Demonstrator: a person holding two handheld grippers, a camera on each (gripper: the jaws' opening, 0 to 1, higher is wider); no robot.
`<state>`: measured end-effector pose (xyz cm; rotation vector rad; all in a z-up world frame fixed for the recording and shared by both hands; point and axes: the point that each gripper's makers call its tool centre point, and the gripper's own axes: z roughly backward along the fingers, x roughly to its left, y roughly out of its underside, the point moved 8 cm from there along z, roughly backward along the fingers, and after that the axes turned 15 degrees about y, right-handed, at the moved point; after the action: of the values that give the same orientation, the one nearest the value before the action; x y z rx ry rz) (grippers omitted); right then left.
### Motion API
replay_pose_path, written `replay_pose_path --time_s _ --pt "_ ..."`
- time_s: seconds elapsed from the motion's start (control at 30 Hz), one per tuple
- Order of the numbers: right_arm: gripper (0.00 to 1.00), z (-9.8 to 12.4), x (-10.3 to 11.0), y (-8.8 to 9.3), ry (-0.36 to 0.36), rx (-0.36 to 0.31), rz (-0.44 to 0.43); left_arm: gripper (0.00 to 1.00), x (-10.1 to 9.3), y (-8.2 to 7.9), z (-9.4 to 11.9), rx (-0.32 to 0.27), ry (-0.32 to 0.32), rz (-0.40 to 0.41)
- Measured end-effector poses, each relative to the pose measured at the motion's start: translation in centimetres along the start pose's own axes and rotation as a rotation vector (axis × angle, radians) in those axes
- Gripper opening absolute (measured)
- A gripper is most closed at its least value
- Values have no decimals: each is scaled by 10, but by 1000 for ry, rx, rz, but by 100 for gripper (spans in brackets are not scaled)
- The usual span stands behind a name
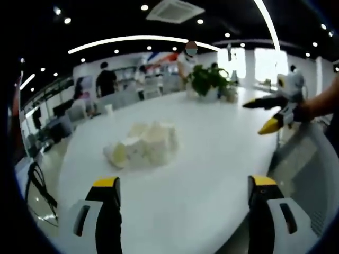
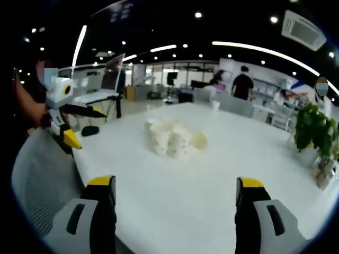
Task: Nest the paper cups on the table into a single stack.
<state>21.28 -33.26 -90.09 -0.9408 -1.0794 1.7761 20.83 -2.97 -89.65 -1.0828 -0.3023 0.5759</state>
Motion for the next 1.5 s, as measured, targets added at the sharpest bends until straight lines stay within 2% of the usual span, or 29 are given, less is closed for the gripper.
replay_pose_path --time_s 0.03,0.17,0.33,0.5,1.17,1.5 --pt "92 0 0 0 0 -3 -1 98 2 -3 0 -3 1 1" --pt "92 -1 -1 0 1 -3 0 98 17 -21 -5 -84 -20 63" --pt "92 -1 -2 -1 5 -6 -2 98 28 -33 -14 -104 -27 58" --pt "91 -2 -2 -2 2 -8 -5 98 30 -39 -23 -114 -21 54" --pt "91 -1 -3 -2 3 -7 -5 95 42 -33 -57 -94 9 86" --pt "91 -1 -2 -1 1 -2 -5 95 55 -20 -91 -58 30 76"
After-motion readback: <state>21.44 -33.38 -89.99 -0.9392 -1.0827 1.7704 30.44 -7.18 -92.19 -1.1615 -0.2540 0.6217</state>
